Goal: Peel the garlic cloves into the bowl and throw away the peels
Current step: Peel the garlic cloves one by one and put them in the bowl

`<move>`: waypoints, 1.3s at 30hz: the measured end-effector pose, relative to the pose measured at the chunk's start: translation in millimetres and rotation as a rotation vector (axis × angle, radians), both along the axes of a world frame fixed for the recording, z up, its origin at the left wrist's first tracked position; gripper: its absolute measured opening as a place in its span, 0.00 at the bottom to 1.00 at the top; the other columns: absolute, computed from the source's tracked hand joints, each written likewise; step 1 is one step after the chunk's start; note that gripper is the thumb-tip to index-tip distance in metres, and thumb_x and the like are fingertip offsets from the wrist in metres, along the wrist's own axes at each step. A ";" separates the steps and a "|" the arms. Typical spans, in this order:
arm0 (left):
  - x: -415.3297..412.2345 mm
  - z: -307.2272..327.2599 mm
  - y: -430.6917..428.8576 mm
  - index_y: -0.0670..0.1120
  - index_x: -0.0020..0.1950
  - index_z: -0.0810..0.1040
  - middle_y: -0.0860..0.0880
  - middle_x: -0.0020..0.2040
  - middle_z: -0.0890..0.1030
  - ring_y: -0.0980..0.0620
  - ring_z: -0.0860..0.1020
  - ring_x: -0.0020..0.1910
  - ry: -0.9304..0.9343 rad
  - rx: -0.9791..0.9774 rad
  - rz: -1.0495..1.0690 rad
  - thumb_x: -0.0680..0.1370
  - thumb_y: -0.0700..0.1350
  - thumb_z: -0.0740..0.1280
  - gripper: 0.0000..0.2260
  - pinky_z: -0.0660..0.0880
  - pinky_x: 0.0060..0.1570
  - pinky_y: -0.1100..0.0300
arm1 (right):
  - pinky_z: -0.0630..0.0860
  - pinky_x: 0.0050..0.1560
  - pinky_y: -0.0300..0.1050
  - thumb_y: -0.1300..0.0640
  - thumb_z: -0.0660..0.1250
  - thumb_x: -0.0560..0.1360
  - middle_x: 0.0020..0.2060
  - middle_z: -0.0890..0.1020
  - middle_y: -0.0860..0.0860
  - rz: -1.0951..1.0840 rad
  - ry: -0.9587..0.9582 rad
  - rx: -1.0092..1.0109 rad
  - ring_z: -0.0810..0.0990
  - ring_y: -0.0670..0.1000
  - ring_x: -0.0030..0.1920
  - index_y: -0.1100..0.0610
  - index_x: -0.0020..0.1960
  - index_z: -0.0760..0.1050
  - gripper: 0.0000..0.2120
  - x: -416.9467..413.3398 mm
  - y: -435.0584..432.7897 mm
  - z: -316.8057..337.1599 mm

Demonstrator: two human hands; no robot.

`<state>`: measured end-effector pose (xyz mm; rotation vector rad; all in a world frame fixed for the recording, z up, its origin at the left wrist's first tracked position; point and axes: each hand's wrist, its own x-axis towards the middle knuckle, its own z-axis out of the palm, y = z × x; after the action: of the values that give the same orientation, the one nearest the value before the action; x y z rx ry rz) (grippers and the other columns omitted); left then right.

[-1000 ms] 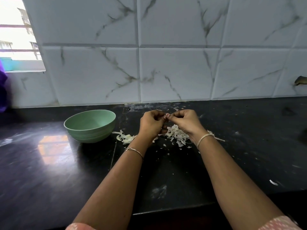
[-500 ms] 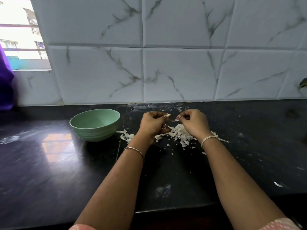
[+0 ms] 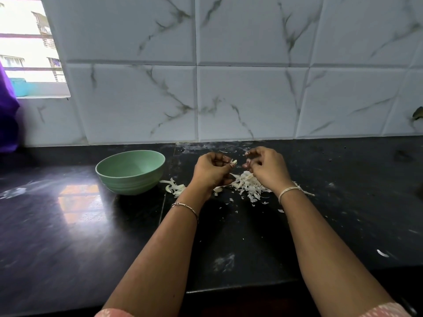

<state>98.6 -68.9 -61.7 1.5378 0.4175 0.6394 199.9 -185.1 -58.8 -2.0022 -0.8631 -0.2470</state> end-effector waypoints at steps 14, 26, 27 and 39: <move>-2.4 5.3 -4.4 0.40 0.46 0.77 0.44 0.38 0.78 0.51 0.76 0.32 -0.046 -0.106 -0.013 0.77 0.34 0.69 0.02 0.79 0.29 0.60 | 0.82 0.46 0.43 0.72 0.75 0.67 0.40 0.85 0.56 0.302 0.447 0.325 0.85 0.50 0.40 0.65 0.57 0.76 0.20 -10.0 2.3 6.4; -7.9 15.0 -6.1 0.41 0.46 0.75 0.43 0.41 0.77 0.52 0.74 0.29 -0.106 -0.209 0.046 0.78 0.35 0.64 0.02 0.80 0.29 0.58 | 0.77 0.40 0.46 0.51 0.64 0.80 0.36 0.83 0.52 0.104 0.258 0.180 0.78 0.50 0.36 0.54 0.47 0.82 0.11 -6.3 3.6 4.1; -10.0 17.7 -6.1 0.41 0.45 0.74 0.43 0.41 0.78 0.52 0.74 0.29 -0.127 -0.221 0.050 0.78 0.35 0.64 0.03 0.81 0.30 0.58 | 0.74 0.40 0.42 0.49 0.64 0.80 0.34 0.82 0.52 0.089 0.229 0.157 0.79 0.52 0.36 0.54 0.45 0.83 0.13 -6.8 2.6 3.8; -122.1 65.3 114.1 0.46 0.40 0.79 0.44 0.40 0.77 0.51 0.74 0.30 0.048 0.230 0.476 0.76 0.39 0.71 0.06 0.81 0.32 0.57 | 0.71 0.40 0.41 0.52 0.78 0.68 0.33 0.81 0.46 -0.011 -0.082 -0.036 0.80 0.48 0.38 0.52 0.36 0.76 0.11 -15.3 4.4 0.3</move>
<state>-23.5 45.2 3.7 1.6860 0.7803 1.0492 184.6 -180.8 -58.5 -2.0423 -0.9141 -0.3232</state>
